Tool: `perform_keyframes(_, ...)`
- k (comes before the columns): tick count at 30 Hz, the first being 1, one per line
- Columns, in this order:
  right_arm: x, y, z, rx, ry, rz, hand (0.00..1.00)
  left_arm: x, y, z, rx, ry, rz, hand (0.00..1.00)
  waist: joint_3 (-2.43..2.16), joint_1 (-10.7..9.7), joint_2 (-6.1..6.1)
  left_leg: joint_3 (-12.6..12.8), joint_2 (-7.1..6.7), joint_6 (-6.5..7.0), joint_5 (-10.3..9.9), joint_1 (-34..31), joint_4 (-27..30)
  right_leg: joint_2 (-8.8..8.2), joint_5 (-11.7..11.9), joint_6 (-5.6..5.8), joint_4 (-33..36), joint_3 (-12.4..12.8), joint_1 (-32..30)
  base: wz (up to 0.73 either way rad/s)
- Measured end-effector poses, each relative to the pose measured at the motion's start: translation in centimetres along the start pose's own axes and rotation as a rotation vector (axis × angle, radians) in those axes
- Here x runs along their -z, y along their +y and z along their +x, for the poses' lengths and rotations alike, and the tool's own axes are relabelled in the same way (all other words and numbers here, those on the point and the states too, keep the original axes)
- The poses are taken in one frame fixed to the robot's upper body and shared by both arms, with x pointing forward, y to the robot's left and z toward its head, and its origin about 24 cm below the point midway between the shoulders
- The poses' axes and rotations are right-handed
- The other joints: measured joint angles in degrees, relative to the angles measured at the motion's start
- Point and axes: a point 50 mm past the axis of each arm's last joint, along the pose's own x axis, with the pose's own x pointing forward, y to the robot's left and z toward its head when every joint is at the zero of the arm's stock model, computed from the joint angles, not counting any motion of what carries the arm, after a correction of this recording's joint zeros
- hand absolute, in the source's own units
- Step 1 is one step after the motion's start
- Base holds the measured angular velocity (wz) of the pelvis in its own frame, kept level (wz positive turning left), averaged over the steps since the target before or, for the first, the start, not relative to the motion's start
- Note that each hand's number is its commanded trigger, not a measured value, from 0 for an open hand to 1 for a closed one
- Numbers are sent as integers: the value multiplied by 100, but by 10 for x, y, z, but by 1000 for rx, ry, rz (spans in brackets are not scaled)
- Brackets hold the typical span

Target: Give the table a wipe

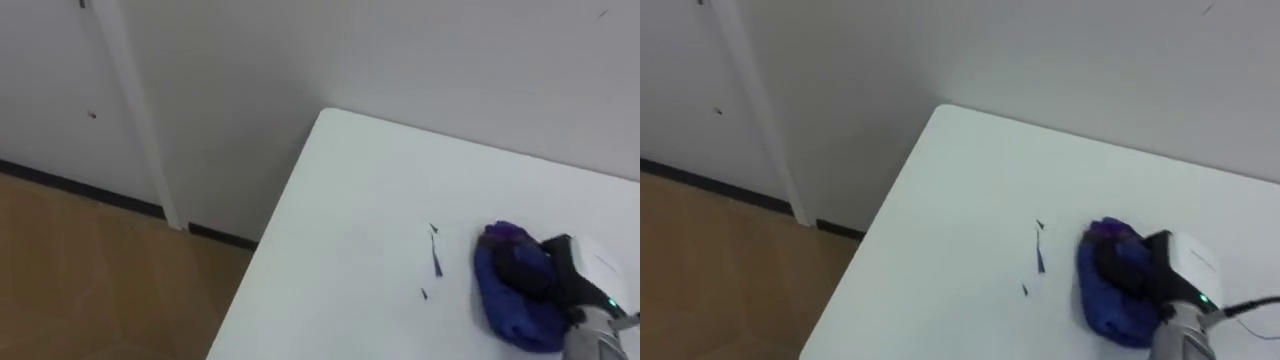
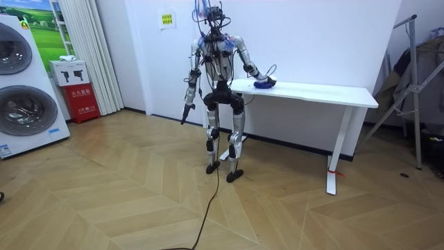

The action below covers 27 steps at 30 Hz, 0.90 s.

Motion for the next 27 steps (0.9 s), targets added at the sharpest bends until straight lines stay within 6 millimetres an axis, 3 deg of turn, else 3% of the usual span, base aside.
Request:
perform_keyframes(1, 14, -3, -4, 29, 56, 16, 100, -1, 3, 1, -8, -3, 4, 0, -50, -83, 3, 14, -12, 17, -43, 8, 55, -26, -16, 28, 45, -46, 15, 0)
perform_keyframes(4, 36, -7, -11, 71, 139, 23, 100, -9, 6, 2, -19, -31, 2, 0, -78, -206, 59, 46, 16, 62, -212, 6, 343, -84, -93, 143, 401, -136, -33, -8)
perform_keyframes(6, 38, -7, -12, 69, 160, 20, 100, -20, 5, 2, -19, -63, 12, 0, -73, -209, 87, 67, 45, 97, -275, -29, 509, -161, -98, 145, 611, -137, -88, -14)
perform_keyframes(8, 25, -6, -4, 76, 174, 36, 100, -36, -1, 2, -10, -114, 34, 0, -69, -34, 152, 246, 130, 123, -325, -75, 598, -192, -105, 151, 920, -33, -296, -44)
perform_keyframes(9, 12, -2, 2, 68, 173, 28, 100, -45, -4, 2, -10, -146, 48, 0, -48, 151, 190, 397, 222, 118, -336, -161, 662, -242, -151, 140, 1298, 42, -555, -71)
perform_keyframes(11, -11, 6, 6, 45, 134, -2, 100, -66, -7, 1, -2, -212, 75, 0, -35, 432, 211, 552, 347, 73, -361, -343, 795, -527, -349, 125, 1987, 103, -898, -70)
perform_keyframes(12, -38, 14, 8, 21, 62, -27, 100, -77, -8, 2, 0, -247, 86, 0, -25, 752, 208, 675, 443, -11, -373, -449, 850, -792, -441, 141, 2230, 160, -1071, -101)
perform_keyframes(13, -80, 23, 11, -13, -72, -56, 100, -84, -6, 3, -2, -265, 88, 0, 22, 1021, 211, 666, 557, -104, -416, -587, 965, -996, -446, 148, 2192, 232, -1171, -107)
perform_keyframes(14, -104, 28, 12, -38, -149, -64, 100, -87, -3, 4, -6, -269, 90, 0, 52, 1106, 206, 632, 631, -165, -442, -676, 1033, -1044, -444, 154, 2104, 274, -1201, -71)
perform_keyframes(15, -153, 36, 8, -80, -301, -69, 100, -96, 3, 4, -16, -284, 93, 0, 96, 1180, 166, 426, 759, -311, -492, -970, 1218, -1112, -427, 179, 1842, 287, -1232, -8)
perform_keyframes(16, -195, 35, 5, -96, -435, -59, 100, -115, 6, 3, -26, -333, 103, 0, 167, 1249, 101, 69, 793, -395, -506, -1263, 1358, -1187, -340, 267, 1501, 215, -1233, 19)
perform_keyframes(17, -211, 32, 4, -97, -495, -62, 100, -123, 6, 1, -26, -355, 114, 0, 189, 1334, 84, -64, 846, -449, -478, -1415, 1409, -1178, -274, 298, 1271, 196, -1229, 56)
perform_keyframes(18, -237, 23, 3, -93, -587, -62, 100, -131, 9, 0, -32, -378, 125, 0, 206, 1429, 36, -368, 931, -654, -372, -1665, 1413, -1151, -100, 340, 881, 204, -1223, 85)
perform_keyframes(19, -248, 17, 3, -87, -631, -59, 100, -131, 10, 0, -29, -382, 136, 0, 210, 1420, 19, -620, 1004, -820, -272, -1766, 1368, -1152, 52, 344, 628, 194, -1179, 93)
perform_keyframes(20, -250, 15, 3, -82, -640, -58, 100, -131, 12, 0, -26, -382, 142, 0, 205, 1421, 10, -692, 1055, -891, -240, -1769, 1342, -1166, 105, 353, 533, 192, -1167, 89)
perform_keyframes(22, -241, 10, 9, -67, -628, -83, 100, -107, 19, 5, -25, -323, 139, 0, 203, 1382, -71, -835, 1308, -1281, -117, -1656, 1096, -1109, 285, 373, 361, 147, -1237, 72)
perform_keyframes(23, -234, 10, 11, -67, -619, -99, 100, -106, 21, 5, -28, -322, 138, 0, 202, 1336, -106, -812, 1385, -1406, -89, -1654, 1072, -1061, 395, 358, 438, 59, -1288, 86)
perform_keyframes(24, -212, 11, 16, -82, -581, -149, 100, -97, 21, 6, -24, -296, 141, 0, 185, 1212, -67, -723, 1605, -1624, 12, -1669, 1064, -965, 23, 802, 860, -155, -1310, 98)
perform_keyframes(25, -187, 9, 18, -85, -534, -121, 100, -87, 13, 6, -1, -267, 140, 0, 165, 1081, 26, -379, 1895, -1483, 185, -1697, 1028, -776, -271, 607, 1212, -300, -1321, 88)
perform_keyframes(26, -176, 8, 18, -83, -513, -119, 100, -80, 9, 6, 10, -249, 139, 0, 158, 1044, 40, -152, 1953, -1416, 329, -1679, 973, -755, -401, 556, 1297, -327, -1352, 46)
perform_keyframes(27, -158, 7, 19, -90, -474, -120, 100, -63, 0, 5, 35, -209, 129, 0, 124, 973, 12, 335, 1915, -1394, 465, -1552, 943, -715, -463, 472, 1316, -352, -1338, 16)
